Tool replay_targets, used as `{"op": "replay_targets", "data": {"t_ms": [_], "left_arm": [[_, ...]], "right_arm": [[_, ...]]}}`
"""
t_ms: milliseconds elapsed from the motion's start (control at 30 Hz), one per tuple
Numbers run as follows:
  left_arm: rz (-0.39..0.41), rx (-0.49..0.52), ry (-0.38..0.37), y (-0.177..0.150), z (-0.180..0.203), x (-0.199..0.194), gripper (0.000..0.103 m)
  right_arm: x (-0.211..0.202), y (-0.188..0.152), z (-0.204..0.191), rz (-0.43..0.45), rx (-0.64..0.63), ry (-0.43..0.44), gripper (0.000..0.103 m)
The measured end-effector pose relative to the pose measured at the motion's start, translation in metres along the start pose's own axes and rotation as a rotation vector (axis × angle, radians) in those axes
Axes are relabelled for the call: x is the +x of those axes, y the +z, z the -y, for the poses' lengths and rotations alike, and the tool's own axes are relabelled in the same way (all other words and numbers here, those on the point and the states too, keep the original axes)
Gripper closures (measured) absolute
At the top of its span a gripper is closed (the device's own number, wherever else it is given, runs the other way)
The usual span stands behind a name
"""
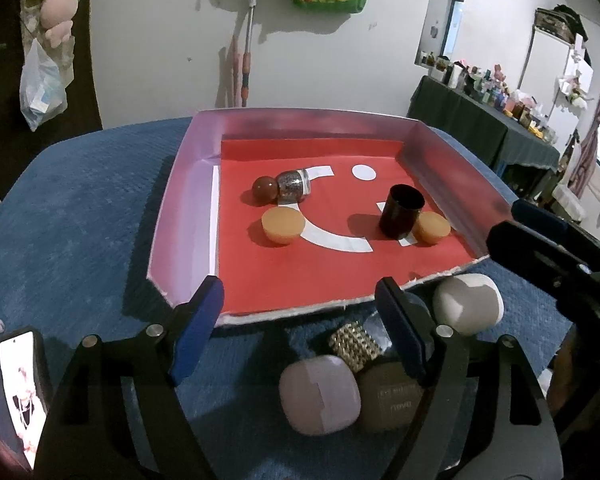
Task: Organize rigid objects
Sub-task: 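Withdraw both tools from the box toward the remaining items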
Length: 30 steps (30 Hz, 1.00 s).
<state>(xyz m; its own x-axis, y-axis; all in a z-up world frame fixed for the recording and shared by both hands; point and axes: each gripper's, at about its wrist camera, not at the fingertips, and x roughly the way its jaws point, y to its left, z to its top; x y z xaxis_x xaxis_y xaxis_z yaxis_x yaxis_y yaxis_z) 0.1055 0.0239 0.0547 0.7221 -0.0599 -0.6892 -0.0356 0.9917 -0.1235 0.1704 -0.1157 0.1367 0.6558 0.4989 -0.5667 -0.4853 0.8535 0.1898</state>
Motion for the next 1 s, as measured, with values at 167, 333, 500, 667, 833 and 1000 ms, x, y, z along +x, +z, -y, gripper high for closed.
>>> {"op": "replay_targets", "data": {"t_ms": [167, 333, 500, 667, 833, 1000], "left_arm": [[0.004, -0.005, -0.002, -0.006, 0.001, -0.008, 0.025], [0.021, 0.000, 0.012, -0.012, 0.005, -0.018, 0.025], [0.031, 0.005, 0.038, -0.020, 0.008, -0.025, 0.025], [0.029, -0.005, 0.034, -0.027, 0.008, -0.029, 0.025], [0.022, -0.023, 0.031, -0.034, 0.006, -0.030, 0.025], [0.012, -0.027, 0.031, -0.043, 0.007, -0.030, 0.025]], "right_arm": [[-0.017, -0.006, -0.007, 0.046, -0.012, 0.000, 0.000], [-0.034, -0.014, -0.017, 0.090, -0.040, -0.025, 0.000], [-0.048, -0.020, -0.025, 0.127, -0.063, -0.058, 0.000], [-0.055, -0.030, -0.031, 0.147, -0.082, -0.089, 0.000], [-0.060, -0.043, -0.032, 0.152, -0.083, -0.110, 0.000], [-0.064, -0.054, -0.032, 0.149, -0.082, -0.134, 0.000]]}}
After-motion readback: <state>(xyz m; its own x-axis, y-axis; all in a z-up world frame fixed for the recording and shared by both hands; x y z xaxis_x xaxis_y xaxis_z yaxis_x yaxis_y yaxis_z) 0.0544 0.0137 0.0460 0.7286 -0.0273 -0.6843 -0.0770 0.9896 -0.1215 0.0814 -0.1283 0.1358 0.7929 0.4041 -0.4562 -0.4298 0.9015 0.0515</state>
